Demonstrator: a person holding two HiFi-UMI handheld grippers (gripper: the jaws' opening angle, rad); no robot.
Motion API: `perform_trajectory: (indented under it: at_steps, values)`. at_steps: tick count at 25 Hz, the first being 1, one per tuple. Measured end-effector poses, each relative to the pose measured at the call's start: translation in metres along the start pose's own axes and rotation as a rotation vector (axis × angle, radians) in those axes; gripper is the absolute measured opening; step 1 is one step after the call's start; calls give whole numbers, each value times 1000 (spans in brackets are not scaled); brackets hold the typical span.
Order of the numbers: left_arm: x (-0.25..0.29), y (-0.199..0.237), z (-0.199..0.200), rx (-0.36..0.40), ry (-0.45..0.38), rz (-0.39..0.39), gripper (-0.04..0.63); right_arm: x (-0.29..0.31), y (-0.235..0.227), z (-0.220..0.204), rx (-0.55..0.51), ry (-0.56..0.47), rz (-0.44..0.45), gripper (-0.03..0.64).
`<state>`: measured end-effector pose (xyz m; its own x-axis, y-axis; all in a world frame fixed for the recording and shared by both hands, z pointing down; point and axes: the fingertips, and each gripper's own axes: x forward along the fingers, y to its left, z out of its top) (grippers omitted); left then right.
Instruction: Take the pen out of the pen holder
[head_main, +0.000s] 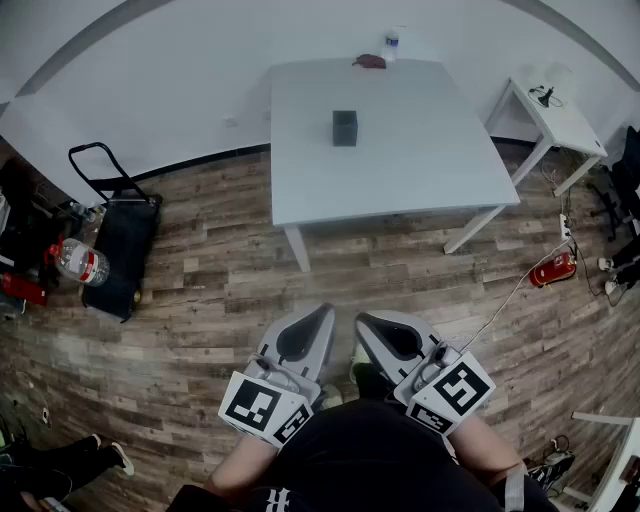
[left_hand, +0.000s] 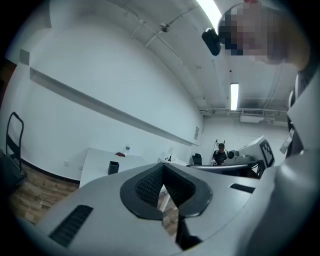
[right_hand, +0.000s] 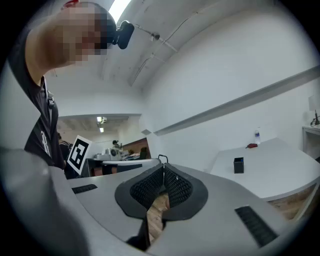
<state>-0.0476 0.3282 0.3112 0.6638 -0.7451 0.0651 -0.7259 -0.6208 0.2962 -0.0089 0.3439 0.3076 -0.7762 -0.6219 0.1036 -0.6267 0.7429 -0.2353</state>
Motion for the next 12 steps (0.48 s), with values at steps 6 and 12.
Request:
perform_trajectory:
  at_steps: [6, 12]
  values:
    - [57, 9, 8, 9, 1, 13, 8, 12, -56, 14, -7, 13, 17, 15]
    - [105, 11, 19, 14, -7, 29, 8, 13, -105, 26, 12, 2, 41, 15]
